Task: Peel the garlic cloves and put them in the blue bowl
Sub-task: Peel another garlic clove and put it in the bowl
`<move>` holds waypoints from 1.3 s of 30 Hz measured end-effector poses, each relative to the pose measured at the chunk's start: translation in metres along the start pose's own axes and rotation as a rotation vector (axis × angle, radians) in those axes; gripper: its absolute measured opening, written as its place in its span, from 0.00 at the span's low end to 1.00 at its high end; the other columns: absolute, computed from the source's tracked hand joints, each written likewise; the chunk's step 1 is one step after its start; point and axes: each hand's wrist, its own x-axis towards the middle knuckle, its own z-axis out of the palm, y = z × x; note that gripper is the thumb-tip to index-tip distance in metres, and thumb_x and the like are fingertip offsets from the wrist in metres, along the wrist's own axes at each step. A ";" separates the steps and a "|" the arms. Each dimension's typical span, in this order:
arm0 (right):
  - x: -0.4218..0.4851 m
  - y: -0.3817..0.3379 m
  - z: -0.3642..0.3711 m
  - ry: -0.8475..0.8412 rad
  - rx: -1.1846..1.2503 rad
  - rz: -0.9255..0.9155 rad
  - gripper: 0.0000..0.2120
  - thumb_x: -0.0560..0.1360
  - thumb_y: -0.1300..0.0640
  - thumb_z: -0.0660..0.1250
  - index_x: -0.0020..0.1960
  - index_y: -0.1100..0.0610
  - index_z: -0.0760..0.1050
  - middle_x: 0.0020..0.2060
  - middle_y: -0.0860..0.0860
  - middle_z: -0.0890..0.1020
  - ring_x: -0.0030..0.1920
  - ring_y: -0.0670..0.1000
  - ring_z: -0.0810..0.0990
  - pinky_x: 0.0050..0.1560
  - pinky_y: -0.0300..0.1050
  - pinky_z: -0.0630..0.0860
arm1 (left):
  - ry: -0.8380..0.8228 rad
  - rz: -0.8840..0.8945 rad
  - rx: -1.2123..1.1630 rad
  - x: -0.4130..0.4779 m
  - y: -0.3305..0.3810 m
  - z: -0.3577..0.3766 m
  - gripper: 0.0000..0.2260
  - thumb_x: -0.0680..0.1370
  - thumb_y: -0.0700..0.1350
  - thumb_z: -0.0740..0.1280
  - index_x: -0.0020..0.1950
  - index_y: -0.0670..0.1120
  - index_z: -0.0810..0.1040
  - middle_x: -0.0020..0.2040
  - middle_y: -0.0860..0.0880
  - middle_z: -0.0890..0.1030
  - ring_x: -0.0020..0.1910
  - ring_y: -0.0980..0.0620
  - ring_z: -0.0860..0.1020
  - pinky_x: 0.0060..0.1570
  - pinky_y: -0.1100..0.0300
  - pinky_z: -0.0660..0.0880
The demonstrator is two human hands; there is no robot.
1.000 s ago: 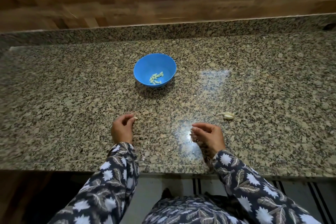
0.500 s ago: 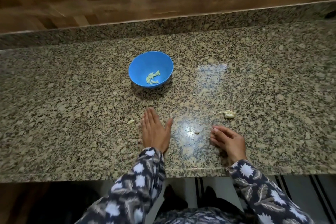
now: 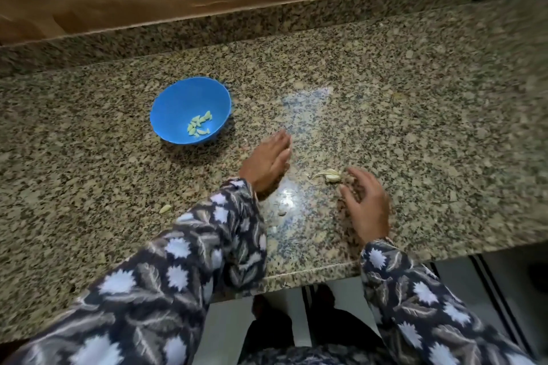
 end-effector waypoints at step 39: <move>-0.043 0.031 -0.005 0.216 0.171 0.151 0.22 0.80 0.53 0.57 0.72 0.53 0.61 0.65 0.52 0.73 0.51 0.45 0.73 0.47 0.38 0.71 | -0.117 0.219 0.015 -0.053 0.065 0.037 0.28 0.81 0.57 0.47 0.77 0.46 0.48 0.77 0.45 0.54 0.75 0.50 0.55 0.73 0.55 0.50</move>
